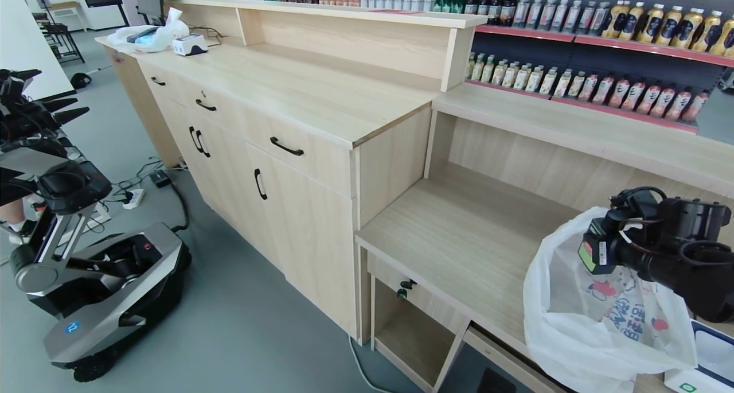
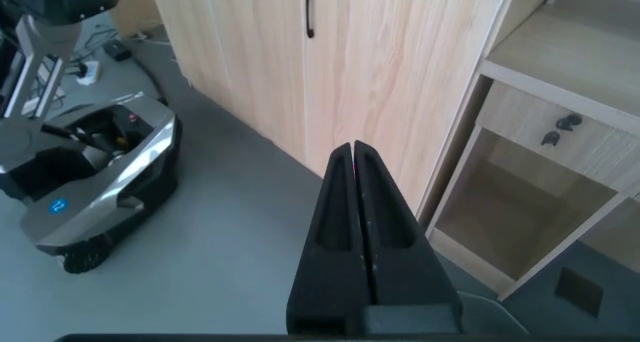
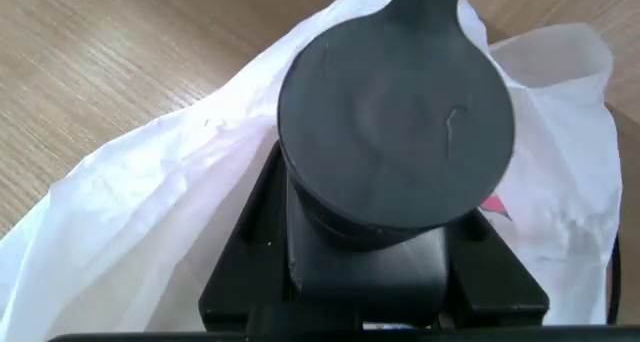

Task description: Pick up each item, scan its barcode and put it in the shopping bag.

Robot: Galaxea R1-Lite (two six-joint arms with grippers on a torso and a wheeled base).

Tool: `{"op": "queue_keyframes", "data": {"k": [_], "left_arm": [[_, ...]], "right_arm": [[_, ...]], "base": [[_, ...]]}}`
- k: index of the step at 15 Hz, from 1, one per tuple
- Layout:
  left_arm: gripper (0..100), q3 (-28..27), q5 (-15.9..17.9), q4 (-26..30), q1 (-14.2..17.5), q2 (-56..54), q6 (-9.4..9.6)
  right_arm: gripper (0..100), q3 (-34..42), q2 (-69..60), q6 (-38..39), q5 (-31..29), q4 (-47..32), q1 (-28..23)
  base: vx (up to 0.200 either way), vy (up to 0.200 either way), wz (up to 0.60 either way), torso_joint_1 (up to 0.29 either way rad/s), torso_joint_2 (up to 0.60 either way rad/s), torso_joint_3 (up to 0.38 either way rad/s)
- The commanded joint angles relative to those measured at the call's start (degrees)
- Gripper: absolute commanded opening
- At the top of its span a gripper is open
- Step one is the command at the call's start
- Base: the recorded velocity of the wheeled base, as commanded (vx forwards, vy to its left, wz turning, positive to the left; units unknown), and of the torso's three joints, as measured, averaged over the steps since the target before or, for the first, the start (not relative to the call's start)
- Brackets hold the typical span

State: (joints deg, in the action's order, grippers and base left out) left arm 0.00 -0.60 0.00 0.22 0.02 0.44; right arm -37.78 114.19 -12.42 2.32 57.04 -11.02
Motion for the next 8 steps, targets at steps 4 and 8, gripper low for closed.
{"op": "queue_keyframes", "data": {"k": [4, 8], "left_arm": [[0, 0.0, -0.02, 0.0, 0.04, -0.02, 0.0], [0, 0.0, -0.02, 0.0, 0.04, -0.02, 0.0]], "right_arm": [[0, -2.04, 6.92, 1.08, 3.84, 2.2, 0.03], [0, -3.44, 9.21, 1.17, 4.01, 3.08, 0.03]], "base": [[0.0, 0.0, 0.0, 0.0, 0.0, 0.0], [0.0, 0.0, 0.0, 0.0, 0.0, 0.0]]}}
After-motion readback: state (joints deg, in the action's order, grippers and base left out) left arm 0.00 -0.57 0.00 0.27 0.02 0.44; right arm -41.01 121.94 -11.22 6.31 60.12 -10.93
